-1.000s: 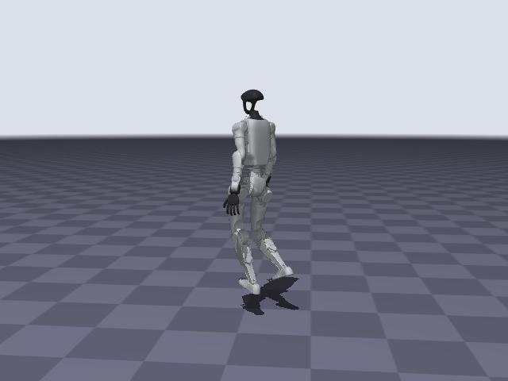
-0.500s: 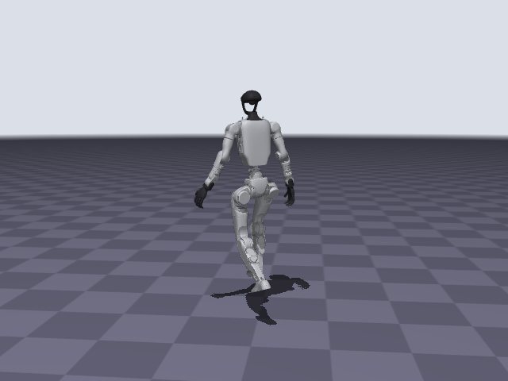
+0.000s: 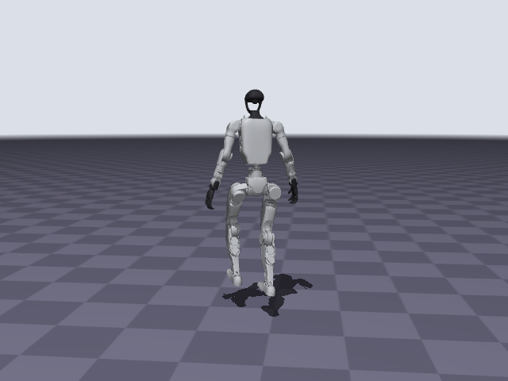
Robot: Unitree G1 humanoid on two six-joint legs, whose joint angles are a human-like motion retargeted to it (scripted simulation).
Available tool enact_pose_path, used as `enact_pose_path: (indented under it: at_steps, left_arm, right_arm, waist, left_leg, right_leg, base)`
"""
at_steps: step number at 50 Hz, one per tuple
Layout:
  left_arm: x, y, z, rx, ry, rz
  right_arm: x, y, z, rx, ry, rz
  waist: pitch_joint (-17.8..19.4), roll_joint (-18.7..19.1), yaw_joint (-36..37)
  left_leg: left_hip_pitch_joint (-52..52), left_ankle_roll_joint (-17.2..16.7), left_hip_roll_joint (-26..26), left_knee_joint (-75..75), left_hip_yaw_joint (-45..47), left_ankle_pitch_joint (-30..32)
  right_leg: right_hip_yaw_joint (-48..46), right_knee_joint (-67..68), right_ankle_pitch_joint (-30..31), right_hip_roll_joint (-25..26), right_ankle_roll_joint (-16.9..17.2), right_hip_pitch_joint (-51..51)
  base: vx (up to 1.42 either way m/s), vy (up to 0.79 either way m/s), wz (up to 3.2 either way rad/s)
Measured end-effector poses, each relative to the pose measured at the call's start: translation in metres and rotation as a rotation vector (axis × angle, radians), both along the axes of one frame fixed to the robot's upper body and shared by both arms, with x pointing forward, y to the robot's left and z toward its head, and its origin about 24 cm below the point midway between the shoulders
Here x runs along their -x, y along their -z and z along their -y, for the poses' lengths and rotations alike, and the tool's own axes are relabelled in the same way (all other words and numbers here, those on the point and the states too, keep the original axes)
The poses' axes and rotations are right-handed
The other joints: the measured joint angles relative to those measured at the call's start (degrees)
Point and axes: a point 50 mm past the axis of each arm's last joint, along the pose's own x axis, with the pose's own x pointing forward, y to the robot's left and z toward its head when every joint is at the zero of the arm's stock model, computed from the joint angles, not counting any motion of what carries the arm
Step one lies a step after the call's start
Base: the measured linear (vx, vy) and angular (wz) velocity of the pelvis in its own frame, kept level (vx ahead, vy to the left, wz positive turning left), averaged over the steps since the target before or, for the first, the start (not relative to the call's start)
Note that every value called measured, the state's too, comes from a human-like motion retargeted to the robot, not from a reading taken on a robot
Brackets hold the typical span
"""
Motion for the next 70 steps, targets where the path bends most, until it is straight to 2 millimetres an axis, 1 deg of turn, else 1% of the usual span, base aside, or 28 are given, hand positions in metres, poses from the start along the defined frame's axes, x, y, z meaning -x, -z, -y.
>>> enact_pose_path:
  at_steps: [2,6,10,12,14,16,20,22,24,27,30,32,34,37,40,43,45,48,50,53,55,58,61,65,67,70]
  left_arm:
    - [0.012,0.0,-0.003,-0.009,-0.019,-0.035]
    - [0.034,0.0,-0.009,-0.034,-0.063,-0.092]
    - [0.053,-0.003,-0.017,-0.066,-0.119,-0.138]
    - [0.06,-0.004,-0.021,-0.08,-0.147,-0.156]
    - [0.067,-0.006,-0.023,-0.089,-0.175,-0.171]
    - [0.072,-0.006,-0.025,-0.093,-0.199,-0.182]
    - [0.072,-0.008,-0.028,-0.093,-0.212,-0.182]
    - [0.068,-0.007,-0.028,-0.096,-0.198,-0.176]
    - [0.062,-0.007,-0.028,-0.1,-0.173,-0.169]
    - [0.051,-0.006,-0.026,-0.105,-0.135,-0.153]
    - [0.038,-0.005,-0.023,-0.112,-0.099,-0.126]
    - [0.029,-0.005,-0.022,-0.121,-0.076,-0.103]
    - [0.02,-0.006,-0.022,-0.134,-0.052,-0.077]
    - [0.007,-0.008,-0.024,-0.16,-0.023,-0.037]
    - [-0.003,-0.011,-0.027,-0.19,-0.002,-0.001]
    - [-0.009,-0.013,-0.028,-0.212,0.006,0.021]
    - [-0.008,-0.013,-0.028,-0.218,0.003,0.023]
    - [-0.003,-0.011,-0.026,-0.211,-0.011,0.013]
    - [0.002,-0.009,-0.023,-0.197,-0.02,0.0]
    - [0.009,-0.005,-0.015,-0.16,-0.021,-0.018]
    - [0.011,-0.003,-0.008,-0.13,-0.012,-0.025]
    - [0.004,0.0,0.0,-0.084,0.015,-0.021]
    - [-0.001,0.002,0.008,-0.048,0.039,-0.013]
    - [-0.005,0.003,0.013,-0.02,0.055,-0.001]
    - [-0.006,0.003,0.014,-0.012,0.058,-0.001]
    - [-0.004,0.004,0.014,-0.003,0.062,-0.009]
  right_arm:
    - [-0.002,-0.001,0.001,0.013,-0.009,0.005]
    - [-0.001,-0.001,0.002,0.029,-0.013,0.002]
    - [0.005,0.001,0.001,0.035,-0.006,-0.017]
    - [0.011,0.004,-0.002,0.032,0.0,-0.035]
    - [0.017,0.007,-0.006,0.025,0.003,-0.056]
    - [0.022,0.01,-0.01,0.013,0.002,-0.074]
    - [0.022,0.013,-0.018,-0.024,-0.008,-0.08]
    - [0.018,0.013,-0.021,-0.037,-0.016,-0.068]
    - [0.013,0.012,-0.022,-0.044,-0.024,-0.053]
    - [0.008,0.01,-0.022,-0.044,-0.032,-0.029]
    - [0.005,0.008,-0.022,-0.039,-0.044,-0.013]
    - [0.005,0.008,-0.021,-0.034,-0.048,-0.009]
    - [0.006,0.008,-0.02,-0.03,-0.046,-0.011]
    - [0.011,0.008,-0.018,-0.021,-0.033,-0.024]
    - [0.018,0.01,-0.016,-0.011,-0.012,-0.043]
    - [0.026,0.011,-0.013,0.001,0.004,-0.066]
    - [0.034,0.012,-0.011,0.009,0.013,-0.087]
    - [0.044,0.012,-0.008,0.021,0.025,-0.116]
    - [0.05,0.012,-0.006,0.028,0.027,-0.134]
    - [0.055,0.012,-0.002,0.033,0.027,-0.151]
    - [0.055,0.011,0.0,0.036,0.025,-0.155]
    - [0.047,0.008,0.004,0.037,0.02,-0.14]
    - [0.04,0.007,0.003,0.03,0.013,-0.12]
    - [0.028,0.006,0.0,0.016,0.001,-0.085]
    - [0.023,0.006,-0.002,0.007,-0.008,-0.07]
    - [0.017,0.005,-0.005,-0.008,-0.021,-0.055]
  waist:
    - [-0.3,-0.8,-0.2]
    - [-1.0,-1.1,0.2]
    - [-1.8,-2.9,1.5]
    - [-2.0,-4.1,2.1]
    - [-2.3,-5.6,2.6]
    - [-2.6,-7.0,3.1]
    - [-2.5,-11.4,2.7]
    - [-2.2,-12.3,2.1]
    - [-1.7,-12.6,1.4]
    - [-0.7,-12.4,0.2]
    - [0.3,-11.6,-1.1]
    - [1.1,-10.7,-1.7]
    - [1.7,-9.7,-2.2]
    - [2.2,-7.9,-2.5]
    - [2.2,-5.8,-2.3]
    - [1.7,-5.1,-2.6]
    - [1.5,-4.6,-2.6]
    - [1.1,-2.8,-2.8]
    - [1.0,-1.2,-2.9]
    - [1.1,1.0,-2.8]
    - [1.2,2.1,-2.6]
    - [1.2,2.7,-2.1]
    - [1.2,2.9,-1.1]
    - [1.5,2.8,-0.1]
    - [1.5,2.5,0.1]
    - [1.4,1.8,0.0]
  left_leg:
    - [-0.3,-0.4,-2.0,-7.8,0.2,1.6]
    - [-2.1,-0.3,-3.4,-12.0,0.2,2.2]
    - [-1.4,1.2,-4.7,-10.1,1.2,4.1]
    - [-0.9,2.4,-5.9,-7.1,1.4,4.5]
    - [-0.1,3.8,-7.4,-4.3,1.8,4.1]
    - [0.9,5.3,-8.7,-2.3,2.3,2.9]
    - [5.0,8.9,-13.5,-3.7,3.8,1.2]
    - [7.2,9.9,-14.7,-4.4,3.8,0.2]
    - [10.0,10.4,-15.6,-5.6,3.4,-0.9]
    - [14.9,10.3,-16.1,-8.1,2.2,-2.3]
    - [19.7,9.6,-15.7,-10.7,0.7,-3.9]
    - [22.8,9.2,-14.9,-11.9,-0.2,-5.2]
    - [25.3,8.7,-13.6,-12.5,-0.9,-6.7]
    - [28.5,7.9,-11.0,-12.7,-1.7,-8.8]
    - [30.7,6.9,-8.3,-12.0,-2.1,-10.9]
    - [32.6,5.9,-7.3,-10.9,-2.1,-11.8]
    - [33.2,5.2,-6.4,-7.4,-1.9,-12.9]
    - [33.6,3.2,-4.3,0.5,-2.9,-12.7]
    - [32.9,0.7,-2.4,7.5,-3.8,-9.4]
    - [29.8,-1.7,0.5,19.7,-4.5,-5.4]
    - [26.7,-2.1,2.3,26.9,-4.5,-3.6]
    - [20.8,-0.7,3.9,32.6,-4.3,-4.4]
    - [15.9,0.9,4.2,32.0,-3.8,-7.3]
    - [12.4,1.8,2.5,22.9,-3.8,-10.1]
    - [12.2,1.7,0.8,16.2,-4.4,-9.9]
    - [13.6,1.4,-2.4,6.1,-6.1,-7.7]
  right_leg:
    - [0.3,-0.2,-1.0,-1.1,0.4,1.3]
    - [1.2,3.0,-4.3,-1.5,0.4,2.5]
    - [-0.8,7.7,-6.9,-4.0,0.9,4.0]
    - [-1.4,11.9,-7.4,-5.7,1.8,4.4]
    - [-2.6,17.5,-6.2,-8.2,3.2,4.1]
    - [-5.2,24.7,-2.3,-12.2,4.4,2.8]
    - [-6.7,42.0,7.2,-20.5,6.4,-3.8]
    - [-7.3,48.3,8.8,-23.4,5.7,-7.4]
    - [-8.1,52.2,7.7,-25.5,4.2,-10.9]
    - [-9.5,53.0,3.6,-27.0,2.0,-15.6]
    - [-11.3,48.2,-0.4,-26.5,0.9,-19.7]
    - [-12.5,42.4,-1.5,-24.9,1.1,-21.9]
    - [-13.7,35.6,-1.3,-22.7,1.8,-23.8]
    - [-15.1,23.7,1.3,-18.3,3.7,-25.8]
    - [-16.4,10.5,5.6,-13.4,5.7,-26.2]
    - [-16.7,2.9,9.9,-11.3,6.8,-26.0]
    - [-16.8,4.2,11.6,-10.5,6.9,-26.6]
    - [-16.8,8.2,13.7,-8.6,5.9,-26.4]
    - [-16.9,11.1,14.2,-6.9,4.7,-25.7]
    - [-17.0,15.0,12.1,-5.0,2.2,-24.4]
    - [-16.8,16.7,10.0,-4.2,1.0,-23.5]
    - [-16.4,16.1,8.1,-4.1,0.2,-21.3]
    - [-15.5,15.3,6.4,-4.3,0.1,-18.9]
    - [-13.9,13.1,5.0,-4.8,0.5,-14.9]
    - [-12.8,11.9,4.4,-5.2,0.7,-13.0]
    - [-11.1,10.1,3.5,-6.0,1.0,-10.1]
  base:
    - [0.47,0.08,-0.2]
    - [0.49,0.09,-0.26]
    - [0.51,0.09,-0.43]
    - [0.5,0.09,-0.34]
    - [0.48,0.09,-0.28]
    - [0.45,0.1,-0.29]
    - [0.44,0.12,-0.07]
    - [0.45,0.11,0.01]
    - [0.47,0.1,0.03]
    - [0.49,0.08,0.08]
    - [0.51,0.04,0.12]
    - [0.52,0.02,0.11]
    - [0.52,0.0,0.09]
    - [0.52,-0.02,0.03]
    - [0.51,-0.05,-0.03]
    - [0.5,-0.08,0.09]
    - [0.49,-0.09,0.13]
    - [0.51,-0.09,0.14]
    - [0.48,-0.08,0.13]
    - [0.45,-0.07,0.14]
    - [0.43,-0.06,0.16]
    - [0.41,-0.05,0.15]
    - [0.39,-0.04,-0.03]
    - [0.37,-0.02,-0.17]
    - [0.35,0.0,-0.23]
    - [0.33,0.01,-0.23]
